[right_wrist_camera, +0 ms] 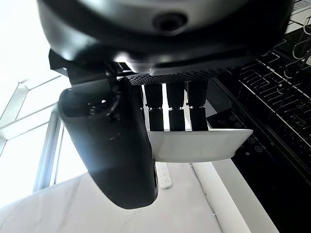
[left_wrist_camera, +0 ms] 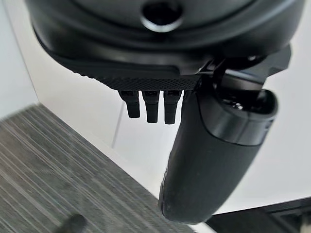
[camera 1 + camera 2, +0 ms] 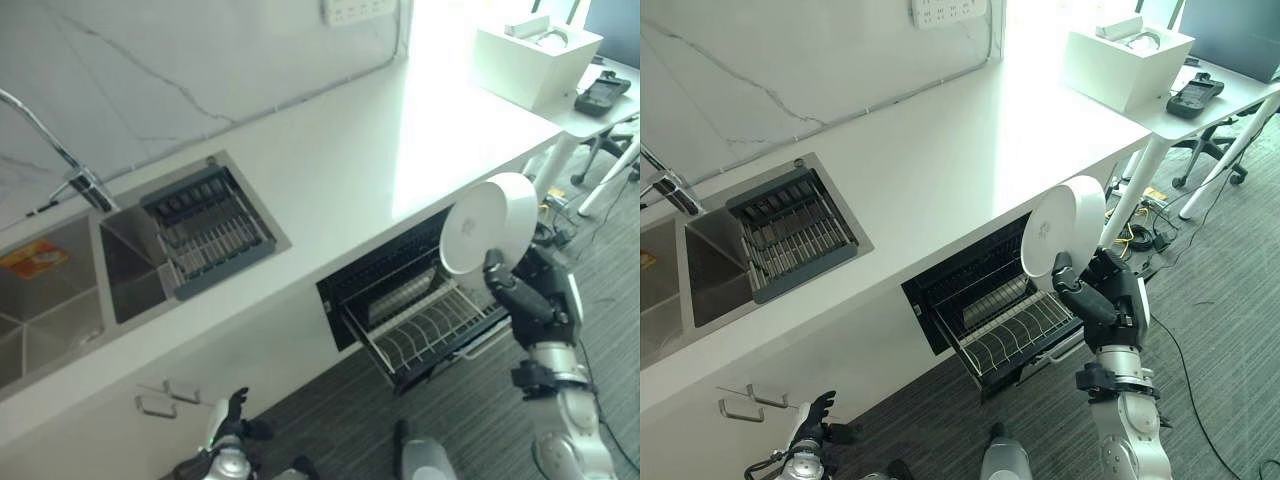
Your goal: Place the dishes in the dishwasher.
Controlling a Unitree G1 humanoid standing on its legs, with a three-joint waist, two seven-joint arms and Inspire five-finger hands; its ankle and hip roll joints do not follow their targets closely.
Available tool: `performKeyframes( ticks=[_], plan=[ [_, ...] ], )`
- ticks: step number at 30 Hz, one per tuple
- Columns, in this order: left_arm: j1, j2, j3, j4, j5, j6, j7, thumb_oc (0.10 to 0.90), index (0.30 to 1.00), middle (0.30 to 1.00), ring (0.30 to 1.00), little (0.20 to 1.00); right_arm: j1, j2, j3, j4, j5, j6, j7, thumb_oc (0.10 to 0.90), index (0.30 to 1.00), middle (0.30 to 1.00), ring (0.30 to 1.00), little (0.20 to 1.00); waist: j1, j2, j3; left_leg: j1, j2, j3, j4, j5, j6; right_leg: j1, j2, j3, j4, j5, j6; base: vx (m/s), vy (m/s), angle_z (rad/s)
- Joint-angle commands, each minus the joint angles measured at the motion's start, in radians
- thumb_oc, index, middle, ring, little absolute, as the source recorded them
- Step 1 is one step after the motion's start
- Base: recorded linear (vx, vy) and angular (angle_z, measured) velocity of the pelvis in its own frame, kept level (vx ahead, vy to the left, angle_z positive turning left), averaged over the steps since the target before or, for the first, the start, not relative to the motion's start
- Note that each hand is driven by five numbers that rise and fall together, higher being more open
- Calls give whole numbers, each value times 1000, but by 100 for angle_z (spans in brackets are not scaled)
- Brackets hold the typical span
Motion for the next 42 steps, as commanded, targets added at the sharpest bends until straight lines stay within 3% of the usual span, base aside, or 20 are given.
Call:
performKeyframes(
  ticks=[1, 8, 13, 19, 23, 32, 33, 36, 42],
  plan=[
    [-20, 23, 27, -24, -39, -17, -34, 800, 900, 900, 900, 900, -107, 28, -12, -64, 0, -104, 37, 400, 300, 300, 300, 300, -4, -37, 6, -49, -10, -97, 143, -147, 16, 82, -42, -50, 4, -126, 75, -10, -7, -3],
    [4, 3, -23, -39, -11, 26, -98, 800, 900, 900, 900, 900, -90, 49, 44, 45, -39, -92, 34, 400, 300, 300, 300, 300, 1, -40, 30, -59, -14, -106, 143, -147, 19, 76, -38, -51, 4, -125, 76, -3, 0, -1],
    [12, 2, -80, -33, 92, 62, -147, 800, 900, 900, 900, 900, -126, 49, 81, 162, -71, -95, 46, 400, 300, 300, 300, 300, 27, -41, 47, -70, -23, -130, 143, -146, 21, 75, -39, -59, 4, -122, 76, -10, -4, 4],
    [-3, 24, -191, -47, 238, 96, -167, 800, 900, 900, 900, 900, -236, 41, 124, 274, -167, -108, -51, 400, 300, 300, 300, 300, 69, -34, 70, -97, -39, -179, 143, -144, 23, 67, -42, -72, 4, -117, 81, -17, 16, 10],
    [-9, 31, -211, -30, 247, 111, -163, 800, 900, 900, 900, 900, -280, 28, 129, 299, -236, -89, -100, 400, 300, 300, 300, 300, 84, -30, 78, -109, -46, -205, 143, -142, 24, 64, -40, -71, 4, -115, 82, 0, 33, 21],
    [-33, 44, -224, 18, 274, 83, -163, 800, 900, 900, 900, 900, -406, -79, 114, 431, -473, -2, -298, 400, 300, 300, 300, 300, 129, -30, 84, -135, -67, -255, 143, -132, 27, 63, -35, -73, 4, -108, 81, 18, 13, 22],
    [-39, 46, -230, 28, 270, 77, -164, 800, 900, 900, 900, 900, -451, -102, 123, 468, -563, 26, -349, 400, 300, 300, 300, 300, 139, -28, 87, -136, -70, -263, 143, -131, 27, 67, -37, -75, 4, -108, 82, 23, 16, 15],
    [-48, 52, -233, 43, 269, 60, -166, 800, 900, 900, 900, 900, -516, -142, 144, 532, -669, 82, -428, 400, 300, 300, 300, 300, 154, -27, 95, -142, -74, -275, 143, -128, 28, 69, -38, -78, 4, -105, 83, 14, 4, 19],
    [-62, 68, -233, 61, 262, 24, -157, 800, 900, 900, 900, 900, -614, -227, 183, 715, -770, 178, -549, 400, 300, 300, 300, 300, 183, -28, 122, -161, -74, -294, 143, -117, 28, 61, -40, -86, 4, -94, 87, -25, -7, 13]
  ],
)
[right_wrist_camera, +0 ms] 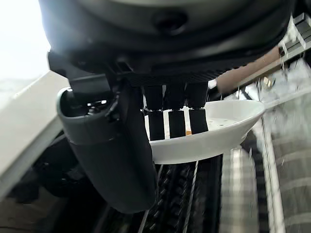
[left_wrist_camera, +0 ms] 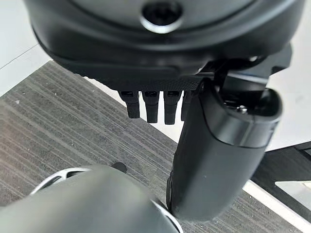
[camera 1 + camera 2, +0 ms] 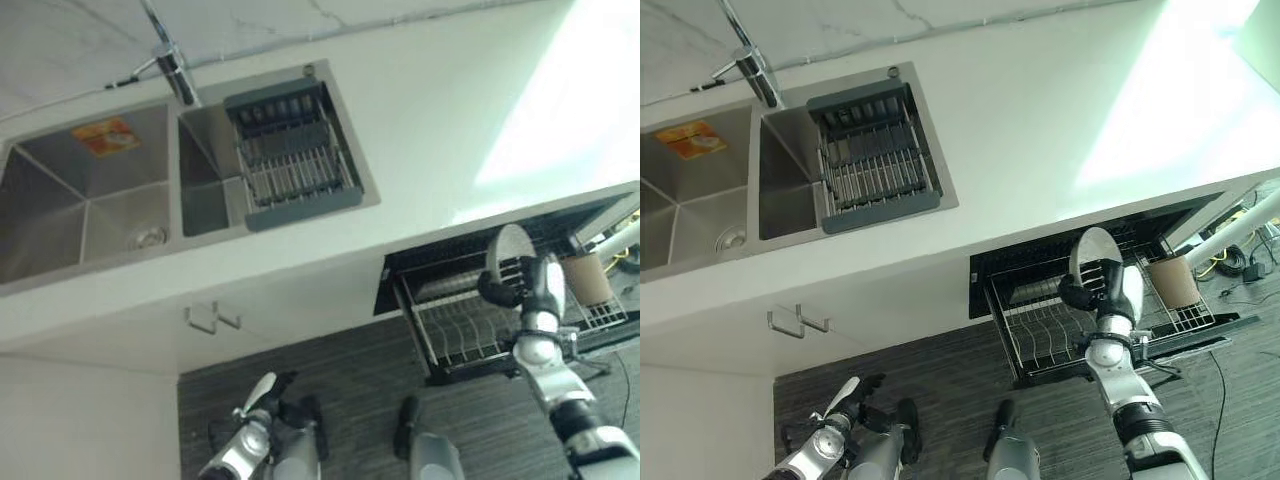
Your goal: Place the dishes in the dishwasher.
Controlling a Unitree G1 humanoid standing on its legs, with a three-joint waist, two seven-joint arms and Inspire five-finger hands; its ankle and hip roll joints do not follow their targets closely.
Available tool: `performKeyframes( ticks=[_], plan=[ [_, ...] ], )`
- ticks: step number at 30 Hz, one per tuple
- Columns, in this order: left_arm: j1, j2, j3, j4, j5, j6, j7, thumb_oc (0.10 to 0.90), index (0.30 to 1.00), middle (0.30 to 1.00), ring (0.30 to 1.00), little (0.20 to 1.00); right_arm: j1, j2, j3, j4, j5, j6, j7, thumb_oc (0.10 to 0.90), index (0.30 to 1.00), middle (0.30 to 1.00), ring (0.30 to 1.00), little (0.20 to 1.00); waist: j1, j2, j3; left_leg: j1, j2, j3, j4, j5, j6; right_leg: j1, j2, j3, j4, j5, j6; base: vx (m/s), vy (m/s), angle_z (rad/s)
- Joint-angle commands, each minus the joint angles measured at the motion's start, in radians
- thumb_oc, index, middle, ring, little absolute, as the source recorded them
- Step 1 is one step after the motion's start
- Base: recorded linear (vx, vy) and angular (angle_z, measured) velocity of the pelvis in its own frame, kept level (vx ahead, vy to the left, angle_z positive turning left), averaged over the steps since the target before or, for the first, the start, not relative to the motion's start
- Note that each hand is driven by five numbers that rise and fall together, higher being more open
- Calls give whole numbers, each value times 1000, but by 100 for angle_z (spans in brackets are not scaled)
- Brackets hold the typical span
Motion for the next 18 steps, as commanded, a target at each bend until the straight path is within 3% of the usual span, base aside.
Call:
performKeyframes(
  ticks=[1, 9, 18],
  plan=[
    [71, 67, -44, 45, 53, 2, 25, 800, 900, 900, 900, 900, -120, -78, -9, -38, -96, -34, -105, 400, 300, 300, 300, 300, 21, -26, -15, -21, -26, -107, 90, -124, -7, 22, 10, 45, 57, -124, 60, -36, -15, 2],
    [43, 79, -43, 29, -41, 10, 36, 800, 900, 900, 900, 900, -151, -104, 39, 109, -127, 20, -98, 400, 300, 300, 300, 300, 35, -18, 37, -41, -33, -116, 90, -124, -2, 3, 6, 43, 57, -116, 66, -56, -12, 6],
    [-3, 75, -45, 28, -101, -7, 46, 800, 900, 900, 900, 900, -250, -44, 109, 214, -71, -19, -99, 400, 300, 300, 300, 300, 55, 16, 101, -91, -53, -134, 90, -108, 4, -44, -1, 34, 57, -90, 65, -64, -4, 3]
  ],
)
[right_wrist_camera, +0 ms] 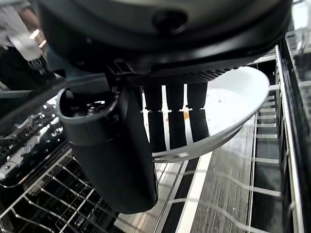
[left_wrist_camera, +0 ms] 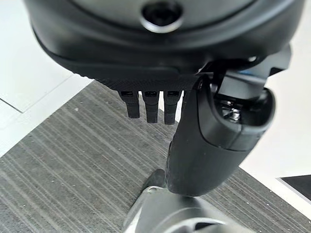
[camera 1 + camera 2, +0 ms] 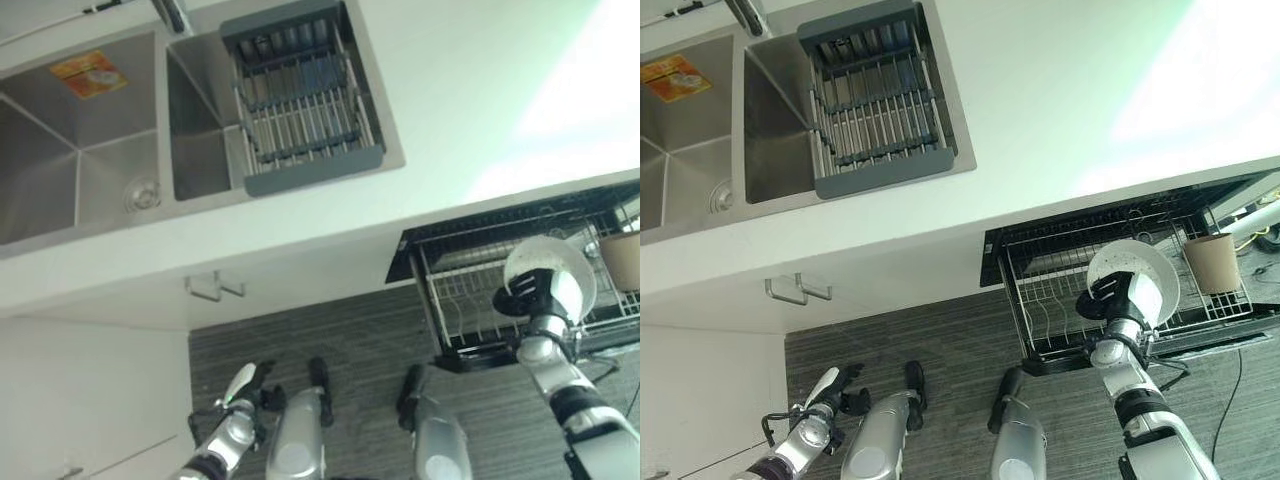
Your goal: Place the dishes in the dishwasher.
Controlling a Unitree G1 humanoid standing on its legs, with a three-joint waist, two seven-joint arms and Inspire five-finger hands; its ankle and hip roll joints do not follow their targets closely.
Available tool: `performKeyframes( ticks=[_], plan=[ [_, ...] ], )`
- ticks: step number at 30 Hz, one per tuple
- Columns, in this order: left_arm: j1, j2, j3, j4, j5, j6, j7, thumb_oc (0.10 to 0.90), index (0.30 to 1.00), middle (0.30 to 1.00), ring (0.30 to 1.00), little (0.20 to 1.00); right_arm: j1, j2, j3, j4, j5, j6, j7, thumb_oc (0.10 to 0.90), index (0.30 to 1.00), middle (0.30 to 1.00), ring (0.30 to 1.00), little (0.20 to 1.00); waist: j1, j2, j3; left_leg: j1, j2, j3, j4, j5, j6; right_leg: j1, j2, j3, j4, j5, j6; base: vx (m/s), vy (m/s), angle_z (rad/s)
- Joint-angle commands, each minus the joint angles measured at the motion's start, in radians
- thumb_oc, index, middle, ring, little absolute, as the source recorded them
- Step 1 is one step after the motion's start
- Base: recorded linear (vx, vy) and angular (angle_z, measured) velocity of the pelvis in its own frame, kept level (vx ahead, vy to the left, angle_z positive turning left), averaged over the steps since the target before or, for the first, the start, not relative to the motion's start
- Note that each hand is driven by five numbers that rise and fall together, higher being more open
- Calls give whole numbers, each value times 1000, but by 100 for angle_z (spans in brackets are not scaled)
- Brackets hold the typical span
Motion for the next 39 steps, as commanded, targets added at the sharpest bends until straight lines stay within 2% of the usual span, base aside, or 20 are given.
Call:
performKeyframes(
  ticks=[1, 7, 16, 17, 18, 19, 20, 24, 29, 30, 32, 33, 35, 39],
  plan=[
    [42, 14, -51, -17, -35, -18, 8, 800, 900, 900, 900, 900, -127, -44, 28, -23, 6, -77, -40, 400, 300, 300, 300, 300, 27, -21, -22, -24, -49, -108, 82, -129, -1, 15, 11, 56, 24, -86, 81, -59, 26, 11],
    [12, 4, -68, -40, -34, -5, 9, 800, 900, 900, 900, 900, -198, 10, 88, -31, 36, -48, -11, 400, 300, 300, 300, 300, 38, -2, 3, -53, -60, -113, 82, -119, -1, -13, 8, 52, 24, -74, 77, -28, 42, 9],
    [-5, -7, -80, -57, -54, -5, 3, 800, 900, 900, 900, 900, -229, 60, 89, -6, 81, -32, -19, 400, 300, 300, 300, 300, 47, 20, 10, -94, -64, -106, 82, -113, -1, -53, 3, 38, 24, -61, 74, -6, 29, 3],
    [-5, -8, -81, -60, -57, -3, 5, 800, 900, 900, 900, 900, -231, 78, 87, -5, 91, 16, -27, 532, 498, 498, 498, 498, 46, 22, 10, -99, -66, -105, 82, -114, -1, -59, 8, 40, 24, -61, 73, 4, 42, 3],
    [-6, -11, -80, -60, -55, -3, 6, 800, 900, 900, 900, 900, -227, 83, 87, -5, 90, 30, -35, 590, 585, 585, 585, 585, 45, 22, 10, -100, -65, -103, 82, -114, -1, -60, 9, 41, 24, -62, 72, 11, 42, 1],
    [-6, -12, -80, -61, -55, -2, 8, 800, 900, 900, 900, 900, -222, 87, 87, -5, 95, 52, -45, 595, 592, 592, 592, 592, 45, 21, 10, -101, -65, -102, 82, -114, -1, -61, 9, 42, 24, -62, 72, 0, 0, 0],
    [-7, -14, -83, -65, -59, 1, 13, 800, 900, 900, 900, 900, -212, 91, 86, 1, 112, 76, -68, 800, 900, 900, 900, 900, 44, 21, 10, -103, -64, -101, 82, -114, -1, -64, 10, 43, 24, -62, 73, 0, 0, 0],
    [-8, -25, -81, -59, -86, 7, 22, 800, 900, 900, 900, 900, -172, 95, 60, 33, 165, 77, -104, 800, 900, 900, 900, 900, 38, 18, 10, -110, -58, -99, 82, -113, -1, -73, 13, 45, 24, -58, 71, 0, 0, 0],
    [-17, -28, -80, -49, -72, 4, 23, 800, 900, 900, 900, 900, -170, 100, 16, 49, 263, 34, -156, 800, 900, 900, 900, 900, 33, 16, 10, -106, -55, -94, 82, -114, 0, -77, 18, 51, 24, -55, 71, 0, 0, 0],
    [-20, -33, -84, -49, -82, 15, 32, 800, 900, 900, 900, 900, -165, 111, -14, 46, 368, 0, -183, 800, 900, 900, 900, 900, 27, 14, 10, -102, -53, -90, 82, -115, -1, -76, 22, 57, 24, -56, 70, 0, 0, 0],
    [-19, -35, -84, -48, -94, 21, 36, 800, 900, 900, 900, 900, -154, 122, -41, 38, 430, -26, -194, 800, 900, 900, 900, 900, 20, 14, 10, -97, -51, -87, 82, -117, -2, -74, 24, 61, 24, -57, 70, 0, 0, 0],
    [-19, -39, -84, -44, -103, 25, 39, 800, 900, 900, 900, 900, -141, 134, -59, 33, 503, -77, -207, 800, 900, 900, 900, 900, 15, 15, 10, -92, -48, -83, 82, -117, -3, -71, 26, 63, 24, -58, 69, 10, 36, -2],
    [-18, -47, -87, -41, -113, 32, 46, 800, 900, 900, 900, 900, -128, 160, -86, 19, 561, -144, -214, 800, 900, 900, 900, 900, 7, 16, 10, -84, -47, -76, 82, -119, -3, -64, 29, 69, 24, -63, 66, 15, 44, -5],
    [-17, -58, -93, -21, -122, 37, 58, 800, 900, 900, 900, 900, -110, 210, -113, -55, 577, -259, -250, 800, 900, 900, 900, 900, -13, 17, 10, -53, -44, -65, 82, -123, -2, -37, 37, 81, 24, -72, 60, 12, 30, -12]
  ],
)
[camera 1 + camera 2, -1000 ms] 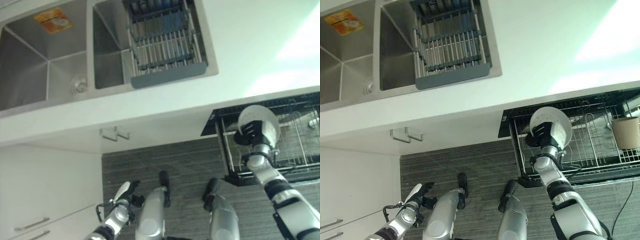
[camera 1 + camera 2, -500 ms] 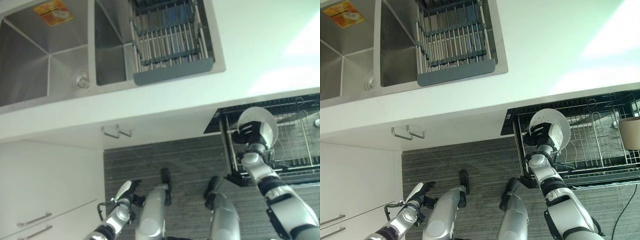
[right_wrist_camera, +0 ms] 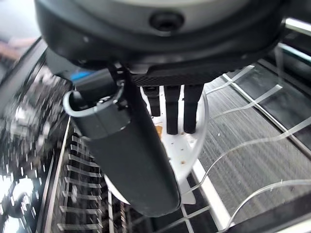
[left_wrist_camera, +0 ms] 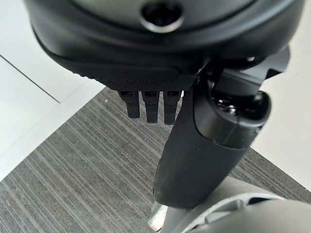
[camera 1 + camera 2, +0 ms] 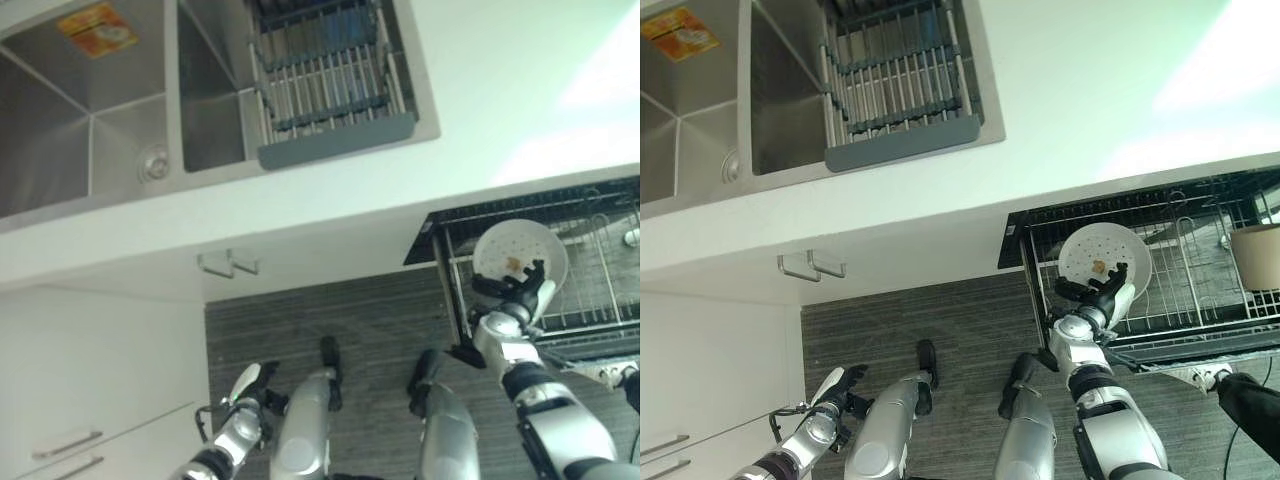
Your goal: Place the dishes in the dishwasher.
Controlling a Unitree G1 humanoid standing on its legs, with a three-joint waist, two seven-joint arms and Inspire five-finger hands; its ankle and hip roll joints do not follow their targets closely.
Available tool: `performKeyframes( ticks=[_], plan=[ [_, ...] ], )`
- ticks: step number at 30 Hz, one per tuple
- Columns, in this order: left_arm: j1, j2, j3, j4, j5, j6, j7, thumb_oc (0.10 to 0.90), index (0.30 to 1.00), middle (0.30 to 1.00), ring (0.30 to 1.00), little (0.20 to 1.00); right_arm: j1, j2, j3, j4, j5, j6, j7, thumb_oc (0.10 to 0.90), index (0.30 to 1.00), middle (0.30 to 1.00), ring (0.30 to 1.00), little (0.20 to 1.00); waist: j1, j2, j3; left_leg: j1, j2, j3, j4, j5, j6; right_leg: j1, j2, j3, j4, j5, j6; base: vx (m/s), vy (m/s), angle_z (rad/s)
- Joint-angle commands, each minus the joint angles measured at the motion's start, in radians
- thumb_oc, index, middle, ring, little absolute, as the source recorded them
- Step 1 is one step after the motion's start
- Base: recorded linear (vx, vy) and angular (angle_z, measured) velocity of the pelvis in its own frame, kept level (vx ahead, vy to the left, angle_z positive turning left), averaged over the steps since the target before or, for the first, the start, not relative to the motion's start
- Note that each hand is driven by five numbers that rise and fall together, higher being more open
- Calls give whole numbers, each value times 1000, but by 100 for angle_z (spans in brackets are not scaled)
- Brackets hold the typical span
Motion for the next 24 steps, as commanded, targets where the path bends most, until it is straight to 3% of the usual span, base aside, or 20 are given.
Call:
performKeyframes(
  ticks=[1, 3, 6, 7, 9, 15, 18, 21, 24],
  plan=[
    [8, -43, -25, -42, -27, -29, 33, 800, 900, 900, 900, 900, -5, -52, 9, -88, 1, -163, -74, 800, 900, 900, 900, 900, 4, 2, -10, -5, -19, -58, 98, -155, -19, 29, 62, 74, -6, -77, 60, 12, 14, -17],
    [19, -50, -23, -36, -37, -20, 42, 800, 900, 900, 900, 900, 13, -41, 7, -180, -71, -249, -112, 800, 900, 900, 900, 900, -6, -1, -21, 14, -18, -56, 98, -159, -19, 47, 68, 82, -6, -87, 56, 13, 5, -12],
    [48, -52, -14, -32, -48, -24, 60, 800, 900, 900, 900, 900, 55, -28, 15, -363, -171, -317, -167, 800, 900, 900, 900, 900, -21, -9, -44, 34, -14, -52, 98, -167, -19, 69, 75, 92, -6, -101, 52, 4, -2, -1],
    [83, -58, 9, -28, -52, -60, 79, 800, 900, 900, 900, 900, 118, -32, 14, -521, -307, -405, -182, 800, 900, 900, 900, 900, -33, -17, -73, 47, -11, -48, 98, -171, -21, 86, 77, 94, -6, -112, 50, 0, 0, 0],
    [100, -59, 25, -40, -63, -78, 78, 800, 900, 900, 900, 900, 157, -33, 20, -619, -372, -411, -192, 800, 900, 900, 900, 900, -41, -21, -86, 63, -9, -43, 98, -179, -21, 102, 75, 94, -6, -123, 52, 11, 1, -12],
    [159, -69, 97, -126, -130, -141, 28, 800, 900, 900, 900, 900, 299, -64, 20, -856, -586, -536, -197, 800, 900, 900, 900, 900, -68, -24, -158, 94, 12, -25, 98, -183, -30, 149, 69, 87, -6, -144, 53, -3, 15, -12],
    [175, -96, 115, -193, -229, -160, -81, 800, 900, 900, 900, 900, 349, -78, 17, -928, -562, -570, -165, 800, 900, 900, 900, 900, -70, -25, -204, 114, 20, -20, 98, -188, -34, 181, 64, 75, -6, -157, 50, 41, 13, 1],
    [209, -130, 96, -293, -358, -87, -212, 800, 900, 900, 900, 900, 394, -66, 21, -969, -472, -569, -71, 800, 900, 900, 900, 900, -68, -25, -232, 131, 22, -17, 98, -195, -33, 203, 64, 68, -6, -168, 45, 26, 16, 4],
    [237, -145, 63, -390, -384, -2, -323, 800, 900, 900, 900, 900, 427, -49, 37, -998, -439, -564, 1, 800, 900, 900, 900, 900, -70, -25, -247, 145, 27, -9, 98, -200, -29, 221, 67, 62, -6, -177, 41, 6, 8, -1]
  ],
)
